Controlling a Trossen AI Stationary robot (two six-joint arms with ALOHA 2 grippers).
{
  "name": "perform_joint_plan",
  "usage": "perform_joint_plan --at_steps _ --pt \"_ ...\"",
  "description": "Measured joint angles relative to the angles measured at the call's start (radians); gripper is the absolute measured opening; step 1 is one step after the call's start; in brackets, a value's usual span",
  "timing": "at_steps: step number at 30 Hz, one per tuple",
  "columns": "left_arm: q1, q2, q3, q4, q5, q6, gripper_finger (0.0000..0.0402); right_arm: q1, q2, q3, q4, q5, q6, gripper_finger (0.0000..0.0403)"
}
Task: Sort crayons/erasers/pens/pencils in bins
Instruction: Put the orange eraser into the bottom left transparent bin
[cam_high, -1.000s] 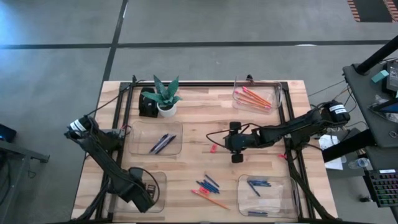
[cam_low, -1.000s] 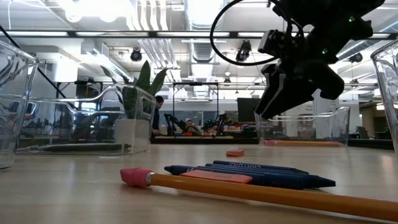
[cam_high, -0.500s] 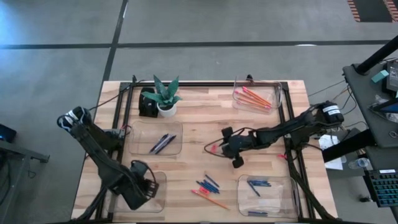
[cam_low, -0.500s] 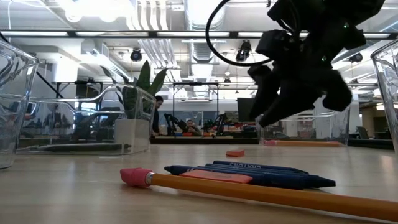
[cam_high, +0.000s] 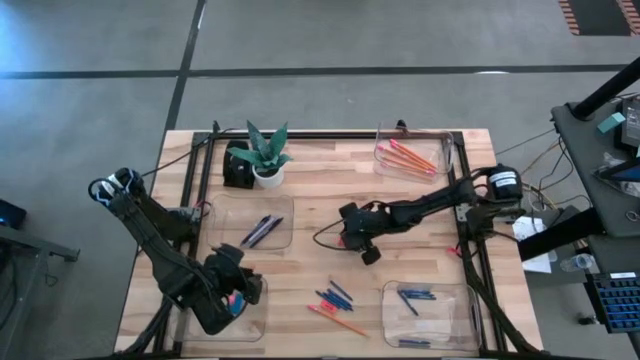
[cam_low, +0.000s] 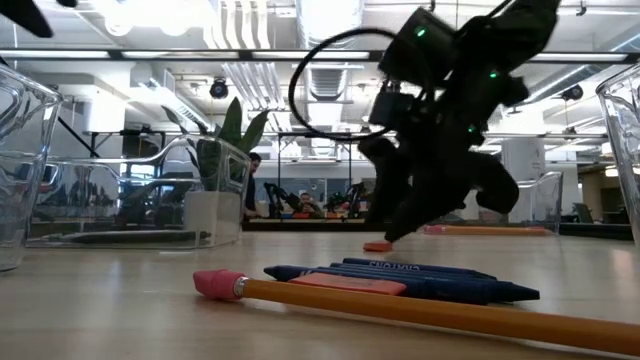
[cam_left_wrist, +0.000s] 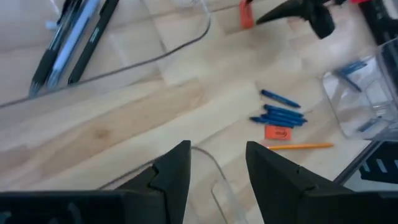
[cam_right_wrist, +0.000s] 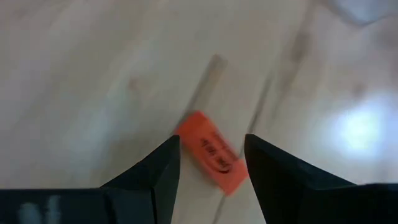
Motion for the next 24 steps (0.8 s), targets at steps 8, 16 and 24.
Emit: perform_joint_plan --at_steps 8,16,24 --pt "0.000 0.002 -0.005 0.006 -0.091 0.026 0.0141 -0.056 0.067 0.108 -0.133 -0.105 -0.003 0.0171" --pt "0.001 0.002 -0.008 0.038 -0.141 0.057 0.0141 -0.114 0.140 0.182 -0.206 -0.192 -0.001 0.0171" --pt "0.007 0.003 -0.010 0.055 -0.184 0.083 0.0141 -0.140 0.177 0.219 -0.246 -0.244 0.045 0.0159"
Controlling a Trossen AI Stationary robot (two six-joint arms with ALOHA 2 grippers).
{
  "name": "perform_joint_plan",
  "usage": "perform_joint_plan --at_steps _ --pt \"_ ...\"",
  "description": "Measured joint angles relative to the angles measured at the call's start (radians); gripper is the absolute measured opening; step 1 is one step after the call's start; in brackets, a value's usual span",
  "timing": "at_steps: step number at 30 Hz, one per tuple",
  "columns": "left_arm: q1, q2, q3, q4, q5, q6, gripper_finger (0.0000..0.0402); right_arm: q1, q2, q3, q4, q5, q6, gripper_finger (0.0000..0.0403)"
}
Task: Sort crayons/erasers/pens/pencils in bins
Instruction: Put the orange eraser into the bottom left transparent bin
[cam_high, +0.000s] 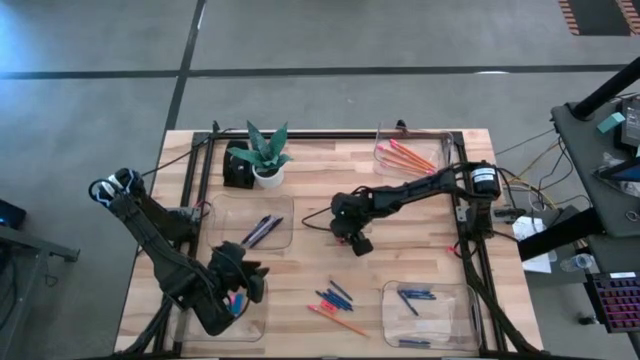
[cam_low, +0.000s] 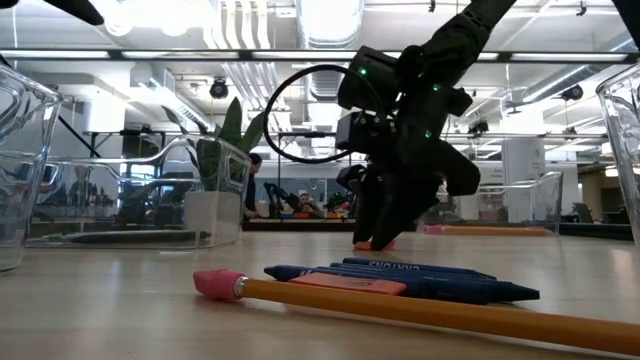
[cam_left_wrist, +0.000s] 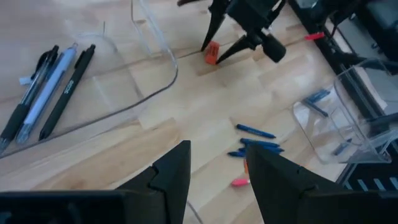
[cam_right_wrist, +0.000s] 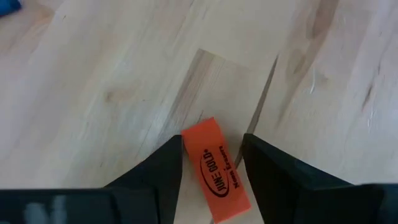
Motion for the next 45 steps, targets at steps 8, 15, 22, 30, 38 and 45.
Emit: perform_joint_plan --at_steps 8,15,22,30,38,45 --pt "0.007 0.030 -0.005 0.002 -0.145 0.000 0.0141 -0.002 0.000 -0.006 -0.008 0.008 0.015 0.0093" --pt "0.041 0.063 -0.006 0.015 -0.168 -0.003 0.0141 -0.002 -0.021 -0.008 -0.012 0.012 0.027 0.0066" --pt "0.073 0.091 -0.006 0.022 -0.183 -0.003 0.0141 -0.002 -0.087 -0.022 -0.053 0.019 0.027 0.0075" --pt "0.106 0.130 -0.007 0.026 -0.299 -0.002 0.0141 -0.002 -0.164 -0.086 0.005 0.015 0.026 0.0074" --pt "0.157 0.167 -0.007 0.095 -0.359 0.140 0.0141 -0.001 -0.315 -0.178 0.201 0.009 0.058 0.0072" --pt "0.211 0.183 -0.007 0.358 -0.370 0.688 0.0141 -0.001 -0.490 -0.269 0.448 0.008 0.172 0.0075"
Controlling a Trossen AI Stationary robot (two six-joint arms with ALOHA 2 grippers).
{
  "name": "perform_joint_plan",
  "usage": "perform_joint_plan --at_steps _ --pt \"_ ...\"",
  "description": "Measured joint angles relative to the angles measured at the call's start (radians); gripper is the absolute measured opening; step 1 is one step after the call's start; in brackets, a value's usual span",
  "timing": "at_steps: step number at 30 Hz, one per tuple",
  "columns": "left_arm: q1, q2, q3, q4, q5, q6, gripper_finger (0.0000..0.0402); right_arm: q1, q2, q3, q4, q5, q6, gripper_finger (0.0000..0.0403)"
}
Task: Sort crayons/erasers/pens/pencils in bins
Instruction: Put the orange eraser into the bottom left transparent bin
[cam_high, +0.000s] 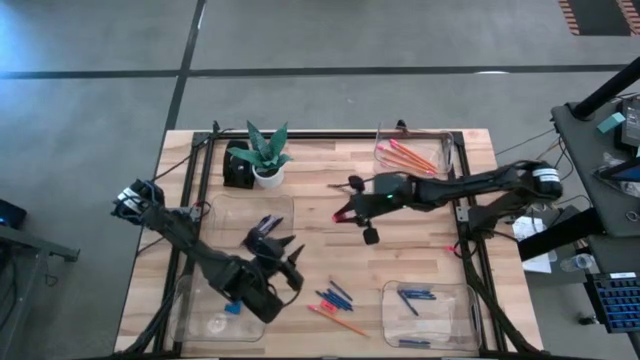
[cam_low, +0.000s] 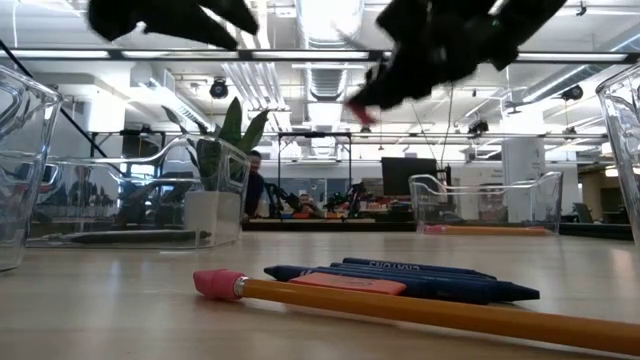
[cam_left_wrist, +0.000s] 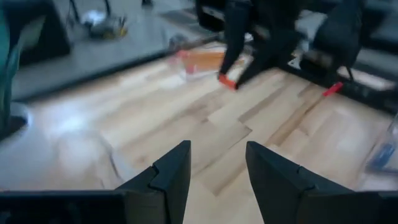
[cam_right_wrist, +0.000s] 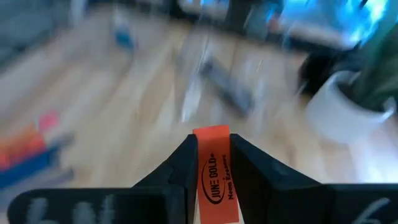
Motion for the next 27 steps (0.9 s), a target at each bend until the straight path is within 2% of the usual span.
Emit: perform_joint_plan --at_steps 4,10,14,17,19,27 --pt "0.031 -0.001 -0.004 0.177 -0.029 0.320 0.0141 0.000 -0.091 -0.055 0.162 0.000 0.099 0.0073" --pt "0.073 -0.002 -0.052 0.459 -0.108 0.718 0.0141 0.025 -0.169 -0.128 0.390 0.000 0.149 0.0072" --pt "0.106 -0.001 -0.139 0.713 -0.169 0.923 0.0141 0.057 -0.176 -0.165 0.513 0.000 0.150 0.0071" --pt "0.144 -0.001 -0.208 0.914 -0.189 1.014 0.0141 0.077 -0.159 -0.186 0.635 0.000 0.144 0.0071" --pt "0.168 -0.001 -0.247 1.039 -0.168 1.062 0.0141 0.085 -0.140 -0.193 0.698 -0.001 0.138 0.0072" --pt "0.215 0.004 -0.330 1.432 0.043 1.289 0.0141 0.087 -0.043 -0.194 0.873 0.011 0.098 0.0071"
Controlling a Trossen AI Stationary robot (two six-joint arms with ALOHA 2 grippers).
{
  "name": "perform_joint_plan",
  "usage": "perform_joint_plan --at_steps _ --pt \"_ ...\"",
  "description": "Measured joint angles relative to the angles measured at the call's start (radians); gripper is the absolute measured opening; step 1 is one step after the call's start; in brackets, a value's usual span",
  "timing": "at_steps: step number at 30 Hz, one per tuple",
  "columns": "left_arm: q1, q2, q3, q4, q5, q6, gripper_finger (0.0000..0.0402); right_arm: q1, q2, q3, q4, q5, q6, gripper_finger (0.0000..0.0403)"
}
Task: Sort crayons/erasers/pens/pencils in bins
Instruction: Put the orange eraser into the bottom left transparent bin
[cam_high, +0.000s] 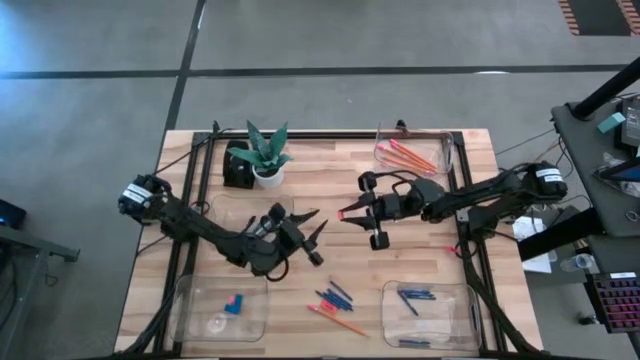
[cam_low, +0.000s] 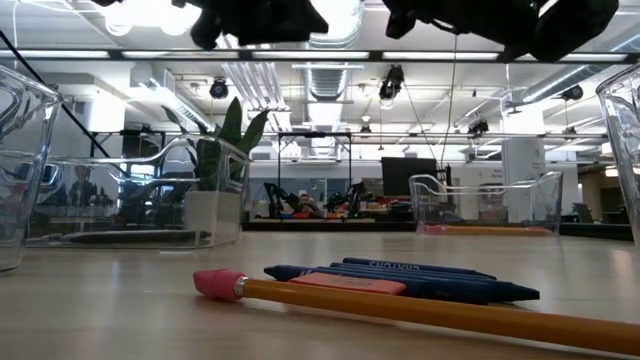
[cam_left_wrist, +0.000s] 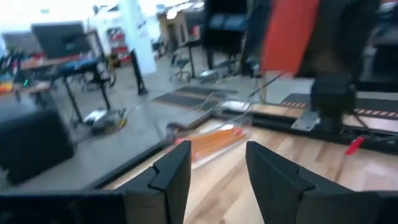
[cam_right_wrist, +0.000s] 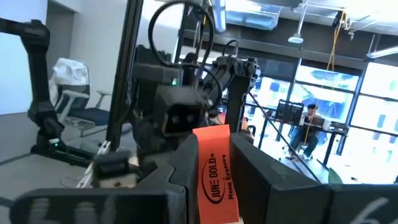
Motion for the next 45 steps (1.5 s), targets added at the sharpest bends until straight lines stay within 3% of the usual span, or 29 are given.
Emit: perform_joint_plan --at_steps 6,10,18,45 --pt "-0.001 0.050 -0.001 0.210 0.068 0.239 0.0141 0.000 0.059 0.024 0.032 0.026 -0.002 0.0072" --pt "0.002 0.080 0.007 0.280 0.117 0.297 0.0141 -0.003 0.084 0.048 0.034 0.051 -0.008 0.0071" --pt "0.010 0.113 0.064 0.323 0.114 0.419 0.0141 -0.003 0.113 0.072 0.034 0.052 -0.010 0.0071" --pt "0.036 0.106 0.070 0.430 0.084 0.393 0.0141 -0.004 0.108 0.073 0.029 0.061 -0.036 0.0072"
